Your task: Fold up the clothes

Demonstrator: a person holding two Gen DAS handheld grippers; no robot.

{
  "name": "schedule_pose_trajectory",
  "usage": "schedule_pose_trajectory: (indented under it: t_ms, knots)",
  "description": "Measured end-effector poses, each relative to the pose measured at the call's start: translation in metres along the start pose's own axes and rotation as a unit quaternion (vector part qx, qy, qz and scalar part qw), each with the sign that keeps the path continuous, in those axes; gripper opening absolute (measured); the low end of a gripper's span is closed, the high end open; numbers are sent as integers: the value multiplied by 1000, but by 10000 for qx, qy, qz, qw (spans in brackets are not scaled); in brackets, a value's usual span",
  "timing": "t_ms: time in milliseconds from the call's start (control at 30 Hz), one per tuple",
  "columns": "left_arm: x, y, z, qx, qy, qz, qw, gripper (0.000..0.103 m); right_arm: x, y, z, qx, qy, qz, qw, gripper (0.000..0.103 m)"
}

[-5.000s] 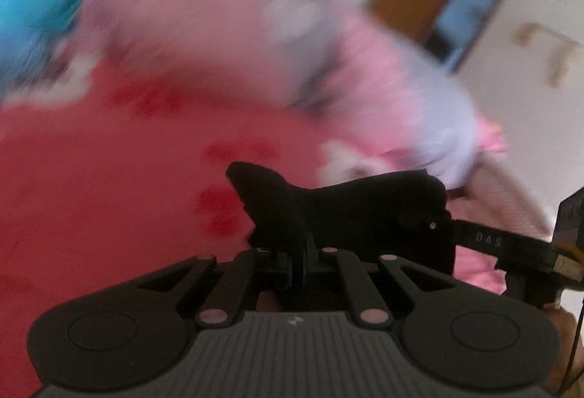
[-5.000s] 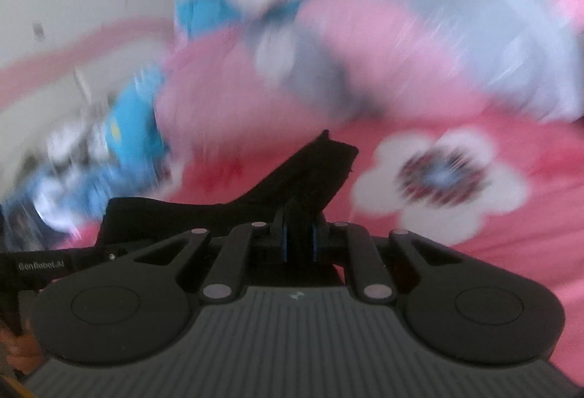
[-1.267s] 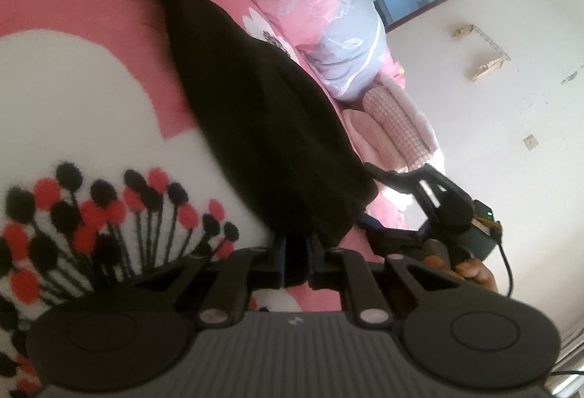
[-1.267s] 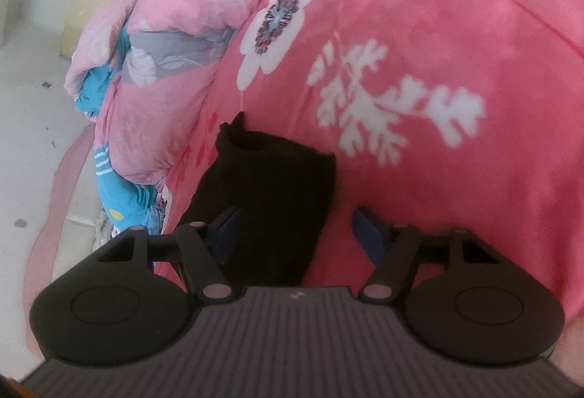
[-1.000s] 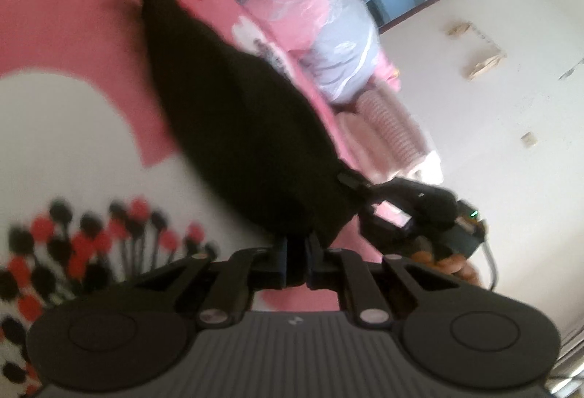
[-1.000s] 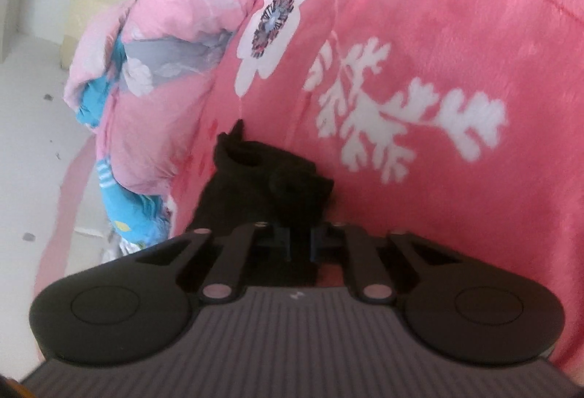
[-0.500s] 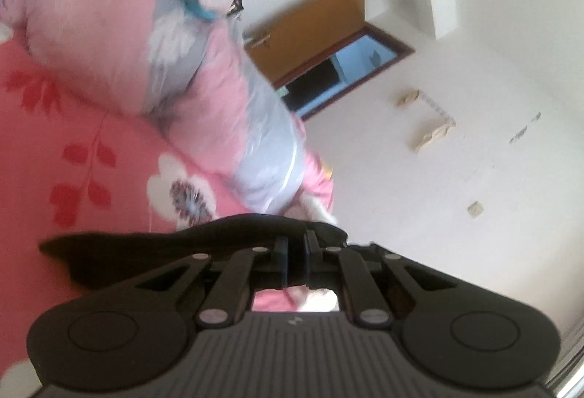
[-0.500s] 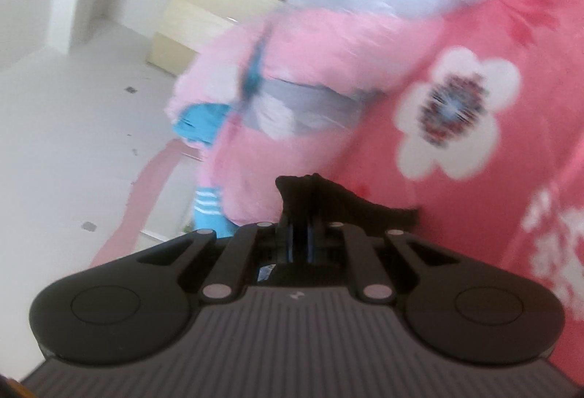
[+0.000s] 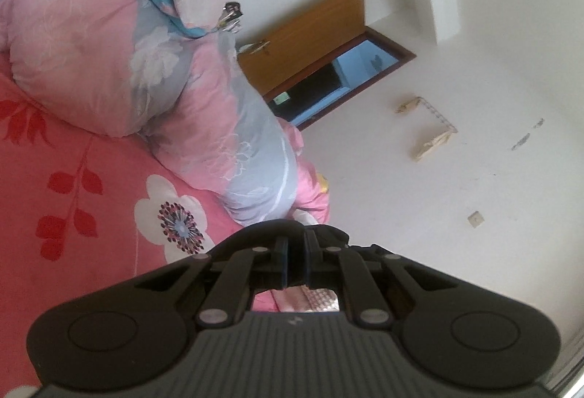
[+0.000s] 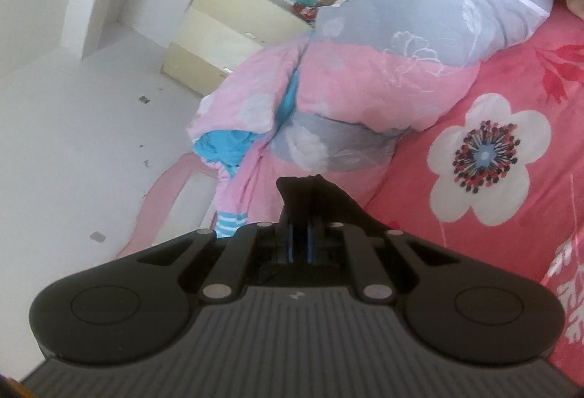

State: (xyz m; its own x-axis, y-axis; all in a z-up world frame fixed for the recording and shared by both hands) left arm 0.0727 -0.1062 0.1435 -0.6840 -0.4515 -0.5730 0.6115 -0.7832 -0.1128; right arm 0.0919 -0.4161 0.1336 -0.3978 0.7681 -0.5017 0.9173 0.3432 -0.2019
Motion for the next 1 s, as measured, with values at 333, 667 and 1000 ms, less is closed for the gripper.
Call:
schedule_pose_trajectory:
  t_ms: [333, 667, 1000]
  knots:
    - [48, -20, -22, -18, 280, -440, 9986, 8, 30, -28, 29, -104, -66, -134, 9998, 5]
    - [215, -105, -161, -842, -547, -1909, 9764, 10, 206, -101, 156, 809, 285, -1683, 9820, 6]
    - [191, -141, -160, -570, 10, -1455, 9877, 41, 206, -147, 173, 1694, -156, -1535, 9734, 32]
Point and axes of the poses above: each gripper's, at about its wrist camera, not at the fingertips, and y roughly the way its jaws point, z to its right, x to its underside, the point moved 9 cm from there along y, roughly the way its jaws point, and after that the axes turned 6 degrees about z, right-handed, at the moved point
